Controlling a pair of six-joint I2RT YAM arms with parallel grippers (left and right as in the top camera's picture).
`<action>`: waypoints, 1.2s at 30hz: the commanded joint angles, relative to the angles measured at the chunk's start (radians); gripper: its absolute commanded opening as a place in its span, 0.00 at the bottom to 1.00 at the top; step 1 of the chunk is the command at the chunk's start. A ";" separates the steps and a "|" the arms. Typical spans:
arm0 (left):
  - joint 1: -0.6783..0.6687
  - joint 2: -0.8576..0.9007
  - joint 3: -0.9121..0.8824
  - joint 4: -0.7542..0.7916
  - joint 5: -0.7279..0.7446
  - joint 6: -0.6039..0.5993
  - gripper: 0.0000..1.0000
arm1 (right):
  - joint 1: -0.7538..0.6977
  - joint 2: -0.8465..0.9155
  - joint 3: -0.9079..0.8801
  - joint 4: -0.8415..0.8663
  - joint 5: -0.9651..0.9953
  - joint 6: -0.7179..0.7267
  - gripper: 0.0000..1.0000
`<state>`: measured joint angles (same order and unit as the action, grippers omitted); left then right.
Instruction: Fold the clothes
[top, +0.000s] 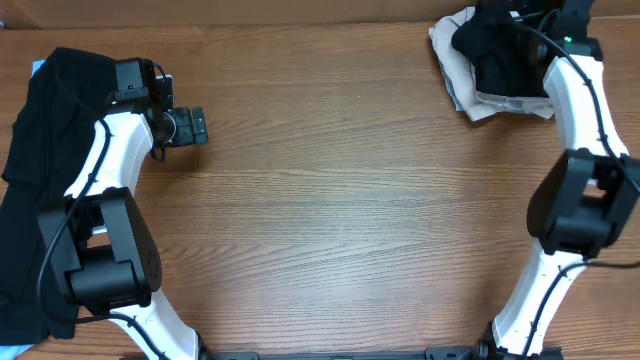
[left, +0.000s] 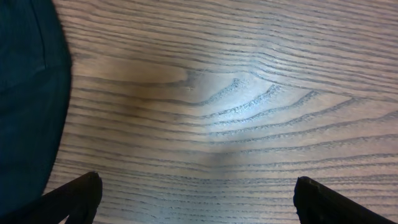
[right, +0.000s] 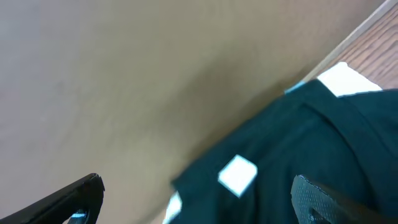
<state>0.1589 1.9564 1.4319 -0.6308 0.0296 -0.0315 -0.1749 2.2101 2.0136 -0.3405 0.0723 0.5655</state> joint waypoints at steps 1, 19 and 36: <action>-0.002 0.002 -0.005 0.004 -0.003 -0.021 1.00 | 0.003 -0.253 0.031 -0.108 -0.116 -0.120 1.00; -0.002 0.002 -0.005 0.004 -0.003 -0.021 1.00 | 0.160 -0.822 0.031 -0.886 -0.311 -0.387 1.00; -0.002 0.002 -0.005 0.003 -0.003 -0.021 1.00 | 0.180 -0.851 0.021 -1.196 -0.199 -0.389 1.00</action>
<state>0.1589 1.9564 1.4319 -0.6304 0.0296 -0.0315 0.0006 1.3571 2.0415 -1.5475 -0.1848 0.1844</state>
